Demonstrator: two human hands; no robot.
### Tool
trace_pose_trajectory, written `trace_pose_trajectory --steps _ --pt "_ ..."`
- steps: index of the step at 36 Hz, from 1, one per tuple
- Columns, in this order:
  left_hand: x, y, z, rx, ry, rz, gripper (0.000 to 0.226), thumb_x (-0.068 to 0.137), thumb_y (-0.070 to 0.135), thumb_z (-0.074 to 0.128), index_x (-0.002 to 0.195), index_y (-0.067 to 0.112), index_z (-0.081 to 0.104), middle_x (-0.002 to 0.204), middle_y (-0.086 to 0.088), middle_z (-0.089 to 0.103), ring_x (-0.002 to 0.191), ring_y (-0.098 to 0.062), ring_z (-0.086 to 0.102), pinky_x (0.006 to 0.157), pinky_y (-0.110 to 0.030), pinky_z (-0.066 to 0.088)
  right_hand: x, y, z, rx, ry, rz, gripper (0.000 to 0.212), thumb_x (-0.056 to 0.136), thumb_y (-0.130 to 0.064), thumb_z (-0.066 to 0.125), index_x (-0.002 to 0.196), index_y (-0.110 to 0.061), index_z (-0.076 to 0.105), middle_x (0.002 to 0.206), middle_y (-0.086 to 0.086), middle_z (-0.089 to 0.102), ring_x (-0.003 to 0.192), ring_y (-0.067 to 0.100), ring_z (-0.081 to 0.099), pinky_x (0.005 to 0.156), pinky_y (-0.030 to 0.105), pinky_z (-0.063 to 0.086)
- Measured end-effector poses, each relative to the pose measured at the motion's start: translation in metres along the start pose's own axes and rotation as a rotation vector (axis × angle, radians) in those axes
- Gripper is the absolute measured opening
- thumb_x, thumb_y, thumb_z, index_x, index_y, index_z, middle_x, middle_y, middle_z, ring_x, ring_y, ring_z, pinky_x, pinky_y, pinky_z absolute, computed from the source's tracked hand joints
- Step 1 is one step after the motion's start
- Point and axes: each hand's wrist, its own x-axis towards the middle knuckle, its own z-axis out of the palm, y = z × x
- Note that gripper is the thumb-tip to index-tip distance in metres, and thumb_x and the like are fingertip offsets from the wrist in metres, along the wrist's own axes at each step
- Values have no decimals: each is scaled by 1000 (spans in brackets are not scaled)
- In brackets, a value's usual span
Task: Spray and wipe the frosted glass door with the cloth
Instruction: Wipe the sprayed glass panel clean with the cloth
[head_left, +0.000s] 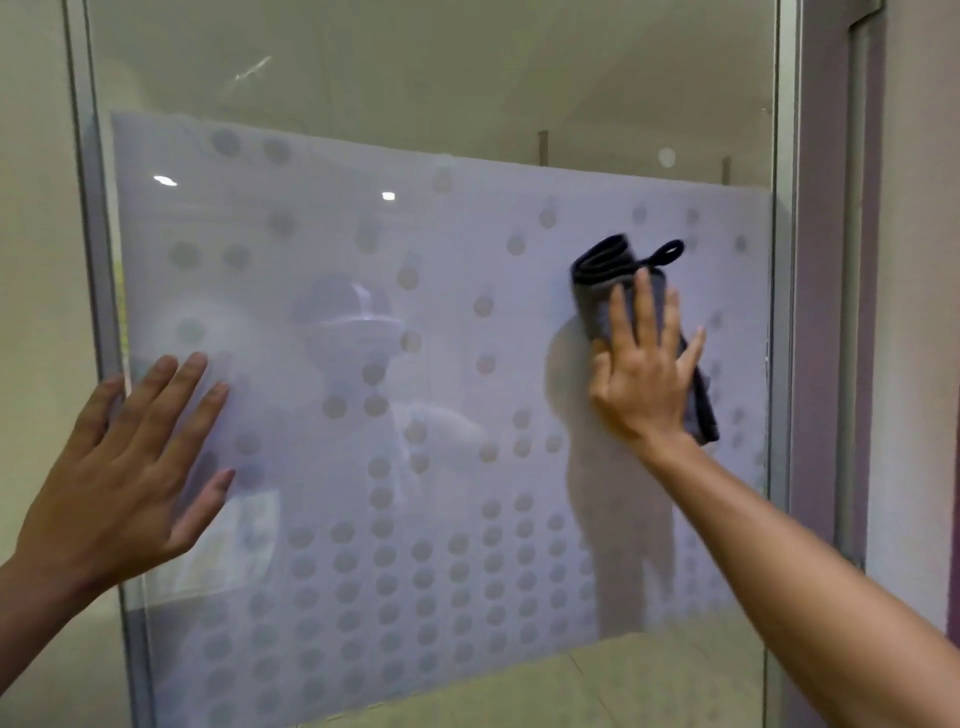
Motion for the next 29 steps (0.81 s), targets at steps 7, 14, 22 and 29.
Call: trace_pose_trajectory --steps 7,14,22,29 --pt "6 8 -15 -38 42 10 87 97 57 34 168 8 22 177 -19 18 165 -39 18 132 -61 11 34 16 -8 112 34 434 67 100 -38 31 163 -29 11 173 -2 1 158 29 4 122 65 6" --pt "11 15 -26 -39 65 13 85 99 55 34 168 6 22 177 -19 17 165 -38 16 133 -58 9 29 -24 -10 142 12 485 64 105 -41 31 164 -28 9 173 -2 -2 158 30 3 125 56 6" --pt "8 11 -16 -21 41 11 87 98 57 34 167 6 22 177 -20 17 165 -40 17 133 -60 8 -41 -119 -1 69 -56 83 75 92 -42 41 162 -22 21 170 7 17 154 40 22 121 59 20" --pt "5 8 -6 -26 43 -7 82 100 52 34 168 9 22 177 -18 18 165 -38 19 133 -59 8 -173 -182 22 199 -73 -509 65 91 -33 52 155 -28 40 169 0 23 155 43 15 122 63 14"
